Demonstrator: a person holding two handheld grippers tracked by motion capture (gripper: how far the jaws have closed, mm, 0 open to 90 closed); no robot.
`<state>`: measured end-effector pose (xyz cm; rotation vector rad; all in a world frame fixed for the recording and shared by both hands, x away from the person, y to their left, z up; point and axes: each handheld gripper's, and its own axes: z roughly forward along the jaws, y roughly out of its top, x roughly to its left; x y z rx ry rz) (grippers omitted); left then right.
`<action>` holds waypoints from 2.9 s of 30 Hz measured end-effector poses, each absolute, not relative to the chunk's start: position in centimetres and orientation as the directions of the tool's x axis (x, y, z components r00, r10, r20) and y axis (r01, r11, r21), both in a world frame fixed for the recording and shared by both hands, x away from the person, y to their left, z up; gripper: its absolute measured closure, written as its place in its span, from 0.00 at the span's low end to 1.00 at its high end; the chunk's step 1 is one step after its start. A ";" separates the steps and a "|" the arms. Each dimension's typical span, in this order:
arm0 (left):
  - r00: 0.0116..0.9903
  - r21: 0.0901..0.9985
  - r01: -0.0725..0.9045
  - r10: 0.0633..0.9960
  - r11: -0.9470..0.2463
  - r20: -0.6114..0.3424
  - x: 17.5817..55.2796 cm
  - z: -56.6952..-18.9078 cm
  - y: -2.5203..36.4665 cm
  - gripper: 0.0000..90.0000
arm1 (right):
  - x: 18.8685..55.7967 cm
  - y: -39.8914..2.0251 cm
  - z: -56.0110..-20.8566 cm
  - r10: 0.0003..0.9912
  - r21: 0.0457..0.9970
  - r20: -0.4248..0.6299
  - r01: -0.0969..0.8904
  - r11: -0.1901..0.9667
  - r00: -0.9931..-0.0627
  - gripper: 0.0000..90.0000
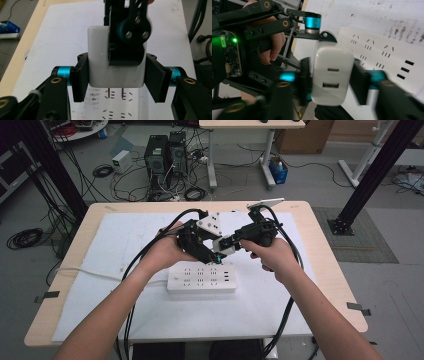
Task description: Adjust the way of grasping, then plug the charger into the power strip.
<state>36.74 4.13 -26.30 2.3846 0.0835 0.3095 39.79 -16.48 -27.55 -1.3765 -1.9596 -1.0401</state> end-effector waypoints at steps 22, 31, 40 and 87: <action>0.824 0.169 0.551 0.565 -0.817 0.046 39.1 -29.9 16.7 0.21 | 39.2 -16.8 -22.8 0.627 0.352 0.089 0.614 0.707 -0.774 0.69; 0.808 0.208 0.563 0.586 -0.800 0.065 38.9 -29.5 19.4 0.21 | 39.6 -15.8 -22.7 0.533 0.276 0.007 0.514 0.812 -0.846 0.69; 0.814 0.239 0.549 0.577 -0.801 0.063 38.1 -28.7 19.8 0.21 | 39.7 -15.5 -23.2 0.487 0.262 -0.009 0.468 0.844 -0.873 0.69; 0.830 0.248 0.528 0.555 -0.812 0.053 36.5 -31.3 21.1 0.21 | 42.0 -4.5 -34.8 -0.013 0.083 -0.025 -0.015 0.996 -1.000 0.70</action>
